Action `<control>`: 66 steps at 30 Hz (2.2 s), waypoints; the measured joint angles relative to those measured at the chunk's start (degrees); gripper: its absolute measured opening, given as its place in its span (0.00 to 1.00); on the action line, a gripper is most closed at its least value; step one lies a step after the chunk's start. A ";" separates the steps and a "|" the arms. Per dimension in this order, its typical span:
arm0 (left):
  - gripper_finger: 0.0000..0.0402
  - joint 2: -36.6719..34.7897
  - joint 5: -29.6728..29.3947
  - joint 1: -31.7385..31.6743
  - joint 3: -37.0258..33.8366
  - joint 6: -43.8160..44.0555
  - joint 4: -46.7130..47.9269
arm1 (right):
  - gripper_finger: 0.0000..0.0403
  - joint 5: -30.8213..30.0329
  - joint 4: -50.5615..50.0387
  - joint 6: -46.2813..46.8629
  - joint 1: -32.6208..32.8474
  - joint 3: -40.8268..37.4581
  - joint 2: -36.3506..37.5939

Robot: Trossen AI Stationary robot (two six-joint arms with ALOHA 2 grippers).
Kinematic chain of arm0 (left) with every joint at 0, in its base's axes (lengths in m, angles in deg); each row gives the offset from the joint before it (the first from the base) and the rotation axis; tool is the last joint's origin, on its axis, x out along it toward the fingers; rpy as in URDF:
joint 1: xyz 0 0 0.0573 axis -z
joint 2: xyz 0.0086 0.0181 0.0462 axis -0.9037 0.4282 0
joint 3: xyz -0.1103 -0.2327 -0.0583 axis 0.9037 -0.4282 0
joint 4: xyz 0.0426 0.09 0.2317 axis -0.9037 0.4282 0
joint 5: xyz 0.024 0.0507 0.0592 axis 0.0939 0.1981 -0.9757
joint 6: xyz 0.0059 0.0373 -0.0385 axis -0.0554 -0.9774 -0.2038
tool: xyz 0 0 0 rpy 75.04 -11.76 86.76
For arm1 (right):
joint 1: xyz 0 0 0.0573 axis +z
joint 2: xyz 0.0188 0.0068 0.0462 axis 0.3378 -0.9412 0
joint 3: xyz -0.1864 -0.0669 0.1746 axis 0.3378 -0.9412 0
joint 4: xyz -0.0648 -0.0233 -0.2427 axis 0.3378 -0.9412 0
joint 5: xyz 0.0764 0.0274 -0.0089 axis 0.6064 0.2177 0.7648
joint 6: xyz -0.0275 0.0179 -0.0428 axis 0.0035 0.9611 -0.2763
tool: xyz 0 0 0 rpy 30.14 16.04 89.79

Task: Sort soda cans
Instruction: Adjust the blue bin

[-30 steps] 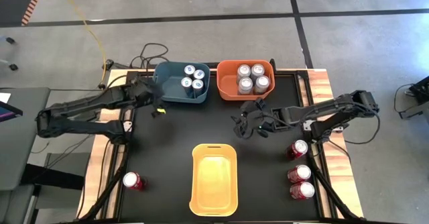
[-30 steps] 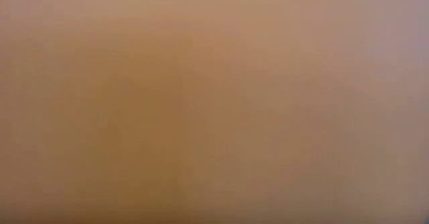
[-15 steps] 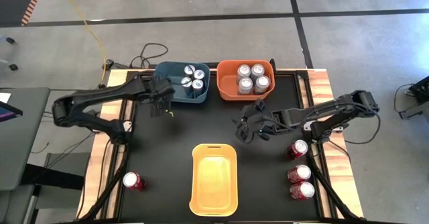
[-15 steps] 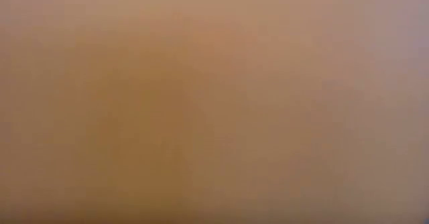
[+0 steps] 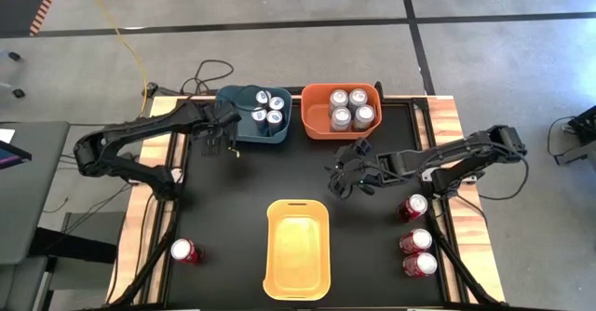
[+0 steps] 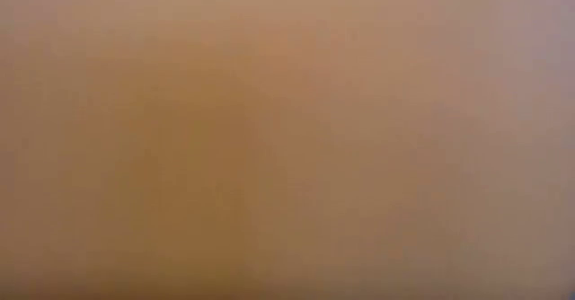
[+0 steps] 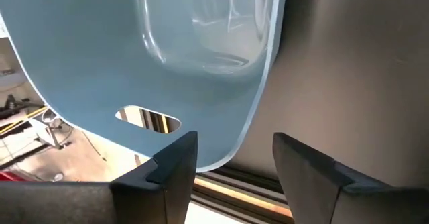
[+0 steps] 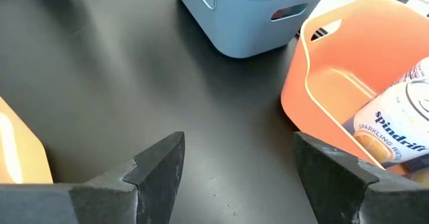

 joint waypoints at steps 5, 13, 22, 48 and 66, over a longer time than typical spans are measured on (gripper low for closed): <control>0.41 0.00 0.02 -0.50 0.00 -0.02 -0.07 | 0.72 -0.02 -0.03 0.00 0.07 0.00 0.00; 0.29 0.07 4.85 -0.50 0.00 1.85 0.18 | 0.72 -0.04 -0.03 0.00 0.07 0.00 -0.02; 0.24 0.09 7.33 0.70 0.08 6.25 4.14 | 0.72 -0.04 -0.01 0.00 0.07 0.00 -0.02; 0.20 0.11 17.05 18.52 -0.04 19.94 -4.02 | 0.72 -0.07 0.02 0.01 0.07 0.00 -0.03; 0.20 -4.00 7.19 22.46 12.19 32.04 6.15 | 0.68 0.06 10.04 -1.31 0.04 -0.02 -7.99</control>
